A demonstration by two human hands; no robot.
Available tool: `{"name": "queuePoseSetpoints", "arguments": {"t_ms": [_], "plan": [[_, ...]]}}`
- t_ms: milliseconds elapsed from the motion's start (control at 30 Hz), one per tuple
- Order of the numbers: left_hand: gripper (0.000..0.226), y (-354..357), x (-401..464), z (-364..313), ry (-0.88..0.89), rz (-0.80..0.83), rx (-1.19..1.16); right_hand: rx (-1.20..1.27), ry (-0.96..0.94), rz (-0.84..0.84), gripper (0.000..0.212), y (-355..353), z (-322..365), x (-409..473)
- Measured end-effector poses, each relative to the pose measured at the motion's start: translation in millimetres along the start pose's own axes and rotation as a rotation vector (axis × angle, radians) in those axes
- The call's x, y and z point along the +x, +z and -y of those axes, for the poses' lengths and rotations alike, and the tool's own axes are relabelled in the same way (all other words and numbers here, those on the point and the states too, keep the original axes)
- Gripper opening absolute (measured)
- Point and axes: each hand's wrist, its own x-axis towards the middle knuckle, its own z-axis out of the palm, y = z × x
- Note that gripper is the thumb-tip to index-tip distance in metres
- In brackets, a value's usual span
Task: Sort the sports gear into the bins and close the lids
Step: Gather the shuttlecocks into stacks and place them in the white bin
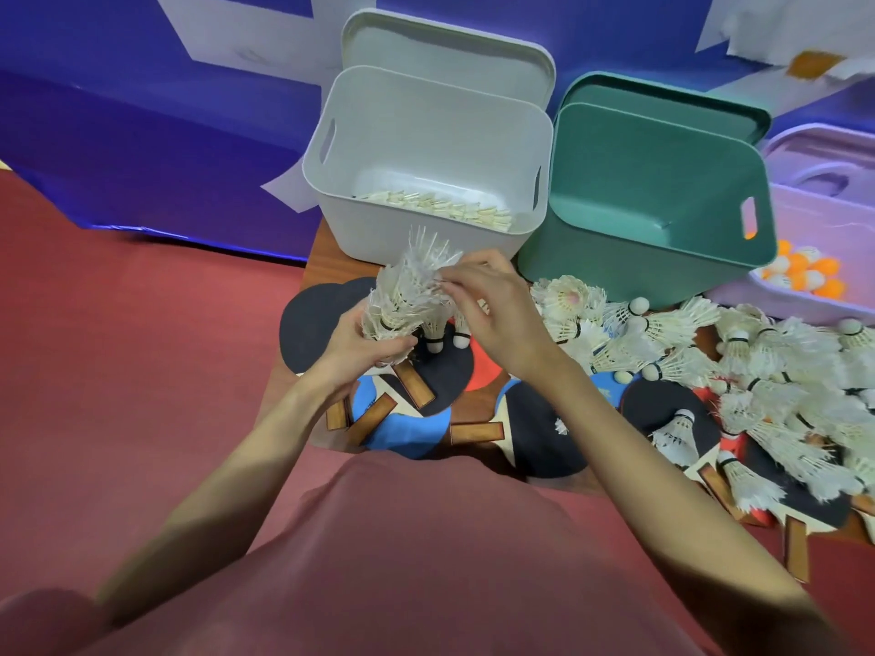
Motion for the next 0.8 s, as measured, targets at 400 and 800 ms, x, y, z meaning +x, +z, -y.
{"name": "queuePoseSetpoints", "arguments": {"t_ms": [400, 800], "plan": [[0.045, -29, 11, 8, 0.002, -0.078, -0.058, -0.05, 0.327, 0.067, 0.023, 10, -37, 25], [0.042, -41, 20, 6, -0.009, -0.1, -0.052, -0.408, 0.378, 0.593, 0.019, 77, -84, 12]]}}
